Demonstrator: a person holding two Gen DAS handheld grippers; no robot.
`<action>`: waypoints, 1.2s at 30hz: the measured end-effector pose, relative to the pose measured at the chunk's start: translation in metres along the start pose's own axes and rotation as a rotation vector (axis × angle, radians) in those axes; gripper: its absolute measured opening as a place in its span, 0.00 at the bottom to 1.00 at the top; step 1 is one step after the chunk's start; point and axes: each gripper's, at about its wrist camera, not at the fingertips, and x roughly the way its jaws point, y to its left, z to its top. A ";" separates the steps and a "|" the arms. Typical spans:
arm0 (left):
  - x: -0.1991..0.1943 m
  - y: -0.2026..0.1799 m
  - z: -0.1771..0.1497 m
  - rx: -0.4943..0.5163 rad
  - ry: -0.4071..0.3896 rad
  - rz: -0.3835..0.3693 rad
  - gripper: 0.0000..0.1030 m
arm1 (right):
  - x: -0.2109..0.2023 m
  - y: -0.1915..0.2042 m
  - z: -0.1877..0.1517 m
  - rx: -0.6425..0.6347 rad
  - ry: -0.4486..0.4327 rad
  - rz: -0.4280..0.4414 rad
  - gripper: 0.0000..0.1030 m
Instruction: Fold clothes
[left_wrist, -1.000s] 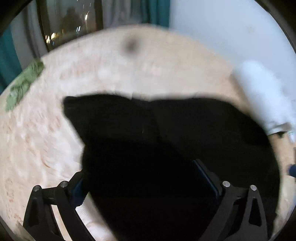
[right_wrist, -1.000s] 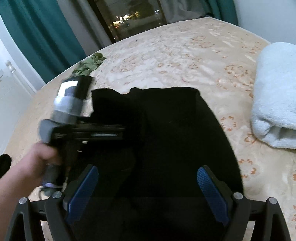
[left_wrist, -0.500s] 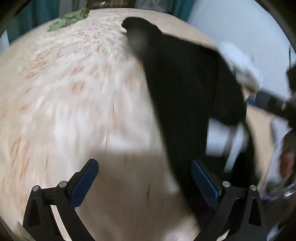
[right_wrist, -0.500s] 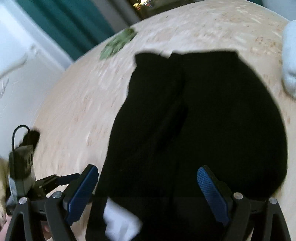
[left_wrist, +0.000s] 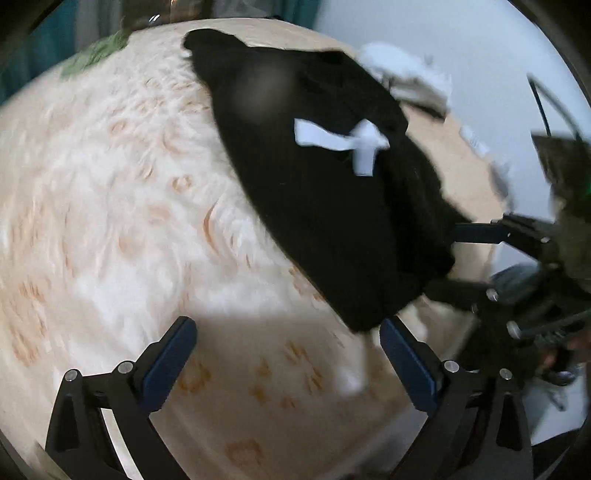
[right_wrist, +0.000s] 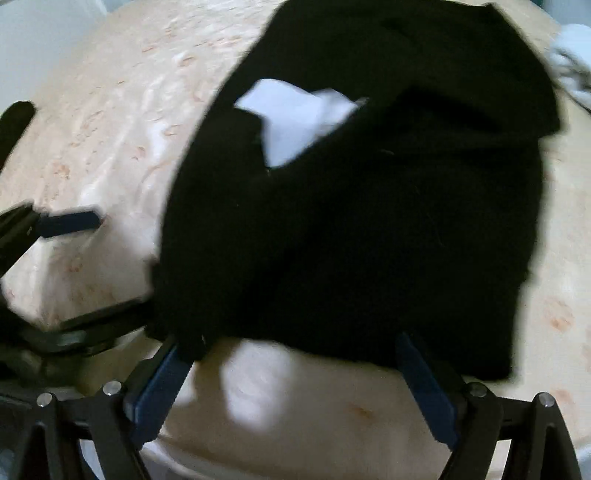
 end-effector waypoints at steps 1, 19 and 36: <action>-0.004 0.008 -0.002 -0.032 -0.004 -0.014 0.98 | -0.007 -0.004 -0.002 0.002 0.002 -0.026 0.88; -0.060 0.022 -0.018 -0.145 -0.177 -0.017 0.98 | -0.008 -0.004 0.008 -0.113 -0.103 -0.386 0.89; 0.049 -0.100 0.066 -0.015 0.053 0.064 0.98 | -0.063 -0.172 0.046 0.286 -0.210 -0.107 0.89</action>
